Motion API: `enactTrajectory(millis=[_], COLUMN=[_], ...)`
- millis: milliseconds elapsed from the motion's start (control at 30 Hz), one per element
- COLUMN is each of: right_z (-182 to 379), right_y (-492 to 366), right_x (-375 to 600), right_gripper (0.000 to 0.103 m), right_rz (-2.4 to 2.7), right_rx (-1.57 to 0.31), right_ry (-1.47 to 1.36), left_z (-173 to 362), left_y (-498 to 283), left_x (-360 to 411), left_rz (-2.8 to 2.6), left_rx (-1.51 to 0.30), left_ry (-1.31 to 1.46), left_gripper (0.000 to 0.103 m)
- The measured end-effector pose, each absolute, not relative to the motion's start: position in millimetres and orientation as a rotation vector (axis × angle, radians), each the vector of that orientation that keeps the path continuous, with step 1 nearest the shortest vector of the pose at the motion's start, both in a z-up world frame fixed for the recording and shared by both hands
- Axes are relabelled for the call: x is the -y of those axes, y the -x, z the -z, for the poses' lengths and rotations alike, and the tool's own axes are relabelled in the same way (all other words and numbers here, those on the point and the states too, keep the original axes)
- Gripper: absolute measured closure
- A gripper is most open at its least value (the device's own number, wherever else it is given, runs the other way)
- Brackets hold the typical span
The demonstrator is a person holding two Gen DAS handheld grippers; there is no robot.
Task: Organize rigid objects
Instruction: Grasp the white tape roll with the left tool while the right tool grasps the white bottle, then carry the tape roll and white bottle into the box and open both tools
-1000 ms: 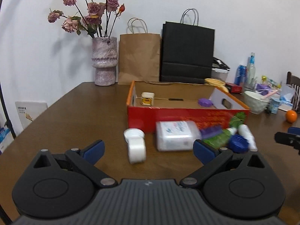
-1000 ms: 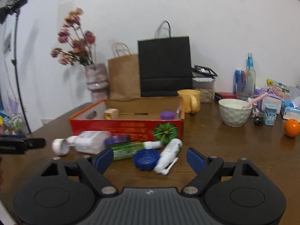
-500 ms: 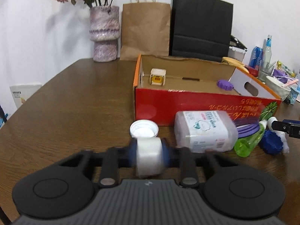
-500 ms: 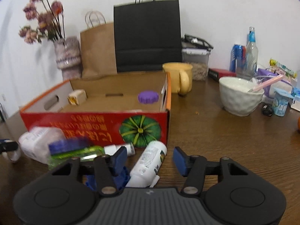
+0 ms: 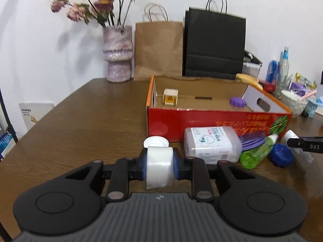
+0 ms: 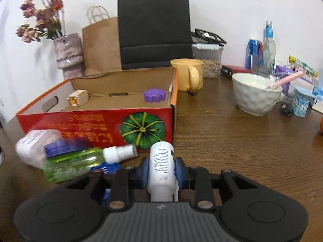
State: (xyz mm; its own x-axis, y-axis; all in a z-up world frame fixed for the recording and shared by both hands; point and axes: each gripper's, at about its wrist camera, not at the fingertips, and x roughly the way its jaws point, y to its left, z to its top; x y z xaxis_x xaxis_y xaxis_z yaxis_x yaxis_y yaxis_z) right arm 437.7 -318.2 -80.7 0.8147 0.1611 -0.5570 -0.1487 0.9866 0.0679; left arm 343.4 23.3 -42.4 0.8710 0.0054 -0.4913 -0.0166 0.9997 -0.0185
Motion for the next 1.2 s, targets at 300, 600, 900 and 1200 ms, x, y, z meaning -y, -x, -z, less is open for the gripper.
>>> enactTrajectory(millis=[300,600,900,1200], right_z=[21,17,23,-5], right_y=[-307,-166,-142,-203], right_x=[321,314,296,296], right_gripper=[0.076,0.076,0.076,0.076], right_rz=[-0.233,-0.29,-0.352,-0.394], right_rx=[-0.403,-0.333,-0.334,-0.308], right_ry=[-0.024,-0.071,-0.051,-0.045], left_z=[-4,-13,-13,-34], left_y=[-240,-127,-107,-167], left_x=[-10,3,6,-3], left_rz=[0.003,0.064,0.06,0.096], left_rx=[-0.362,-0.305,-0.268,-0.249], left_ry=[0.046,0.095,0.073,0.078], left_gripper=[0.079,0.079,0.079,0.079])
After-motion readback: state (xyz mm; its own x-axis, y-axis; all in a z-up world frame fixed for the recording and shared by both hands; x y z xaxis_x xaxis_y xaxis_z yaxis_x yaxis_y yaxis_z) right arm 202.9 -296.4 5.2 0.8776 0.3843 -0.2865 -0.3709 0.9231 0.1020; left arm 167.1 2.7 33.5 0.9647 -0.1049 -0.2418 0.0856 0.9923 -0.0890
